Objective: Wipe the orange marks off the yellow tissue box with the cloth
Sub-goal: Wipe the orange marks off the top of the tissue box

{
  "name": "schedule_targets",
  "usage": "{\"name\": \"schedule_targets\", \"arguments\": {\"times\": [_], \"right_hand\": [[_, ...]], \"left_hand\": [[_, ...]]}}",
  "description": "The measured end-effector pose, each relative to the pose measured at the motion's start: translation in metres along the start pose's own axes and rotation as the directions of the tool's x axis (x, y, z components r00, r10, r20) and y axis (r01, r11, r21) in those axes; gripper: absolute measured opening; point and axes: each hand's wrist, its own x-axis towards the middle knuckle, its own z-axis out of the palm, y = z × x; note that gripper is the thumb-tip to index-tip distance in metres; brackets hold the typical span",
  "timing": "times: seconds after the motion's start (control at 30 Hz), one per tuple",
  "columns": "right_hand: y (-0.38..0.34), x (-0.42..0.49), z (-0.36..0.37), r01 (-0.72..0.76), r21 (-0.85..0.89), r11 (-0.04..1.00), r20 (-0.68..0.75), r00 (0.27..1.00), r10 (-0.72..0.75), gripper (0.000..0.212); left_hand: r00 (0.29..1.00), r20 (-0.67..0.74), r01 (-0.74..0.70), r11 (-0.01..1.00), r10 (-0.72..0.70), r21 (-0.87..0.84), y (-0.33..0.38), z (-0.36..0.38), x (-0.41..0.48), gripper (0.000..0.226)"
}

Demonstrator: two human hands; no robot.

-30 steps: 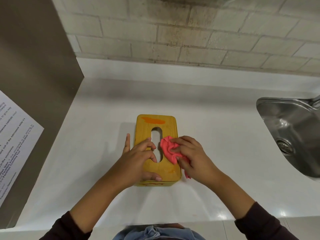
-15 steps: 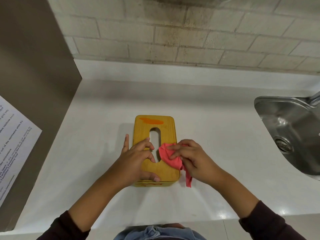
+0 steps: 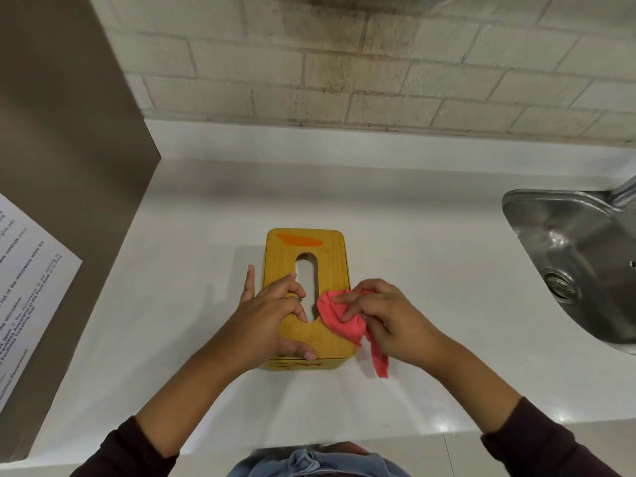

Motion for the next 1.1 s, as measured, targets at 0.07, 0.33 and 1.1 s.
{"name": "schedule_targets", "arguments": {"times": [0.07, 0.33, 1.1], "right_hand": [[-0.004, 0.011, 0.006, -0.021, -0.016, 1.0, -0.061, 0.998, 0.02, 0.04], [-0.01, -0.023, -0.004, 0.105, 0.035, 0.994, 0.092, 0.99, -0.108, 0.04], [0.011, -0.047, -0.036, -0.239, 0.313, 0.919, -0.305, 0.891, 0.336, 0.054]], "left_hand": [[1.0, -0.001, 0.001, 1.0, -0.001, 0.005, 0.0, 0.0, 0.0, 0.067], [1.0, 0.016, 0.002, 1.0, -0.002, 0.002, 0.001, -0.002, 0.0, 0.067], [0.891, -0.163, 0.451, 0.867, -0.424, 0.213, 0.074, 0.02, 0.032, 0.12]]}}
